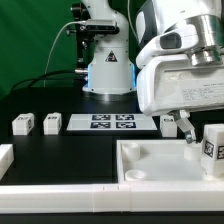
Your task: Assemble one leg
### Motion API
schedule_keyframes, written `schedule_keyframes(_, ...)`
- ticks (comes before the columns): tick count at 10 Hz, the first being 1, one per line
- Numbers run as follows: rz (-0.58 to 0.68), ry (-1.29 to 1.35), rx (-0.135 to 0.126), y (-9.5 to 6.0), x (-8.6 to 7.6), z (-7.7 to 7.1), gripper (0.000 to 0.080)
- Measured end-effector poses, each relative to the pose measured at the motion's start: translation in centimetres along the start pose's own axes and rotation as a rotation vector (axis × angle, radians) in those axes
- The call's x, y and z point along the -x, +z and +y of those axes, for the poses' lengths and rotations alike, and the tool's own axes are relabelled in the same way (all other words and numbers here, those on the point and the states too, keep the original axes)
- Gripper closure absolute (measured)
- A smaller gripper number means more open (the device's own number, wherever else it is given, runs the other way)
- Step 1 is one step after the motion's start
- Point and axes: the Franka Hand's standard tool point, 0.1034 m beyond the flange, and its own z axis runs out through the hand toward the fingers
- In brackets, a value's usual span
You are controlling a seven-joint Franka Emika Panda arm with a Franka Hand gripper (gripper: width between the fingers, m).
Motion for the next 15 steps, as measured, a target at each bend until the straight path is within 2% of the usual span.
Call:
schedule_keyframes(1, 0.001, -0.002, 0.000, -0.1, -0.1, 0.0, 0.0163)
schedule_keyframes(4, 0.004, -0.011, 0.002, -0.2, -0.2, 0.1, 0.0152)
schedule_keyframes(7, 0.013, -0.020, 0.005, -0.9, -1.0, 0.3, 0.0151)
schedule_keyframes(10, -0.044, -0.027, -0.009, -0.7, -0.9, 0.0, 0.0151)
schedule_keyframes(12, -0.264, -0.024, -0.053, -0.8, -0.3, -1.0, 0.0151)
schedule_keyframes(13, -0.364, -0.025, -0.071, -1.0, -0.7, -0.9, 0.0151)
schedule_keyframes(15, -0.586, -0.032, -0.108, -1.4, -0.2, -0.7, 0.0151)
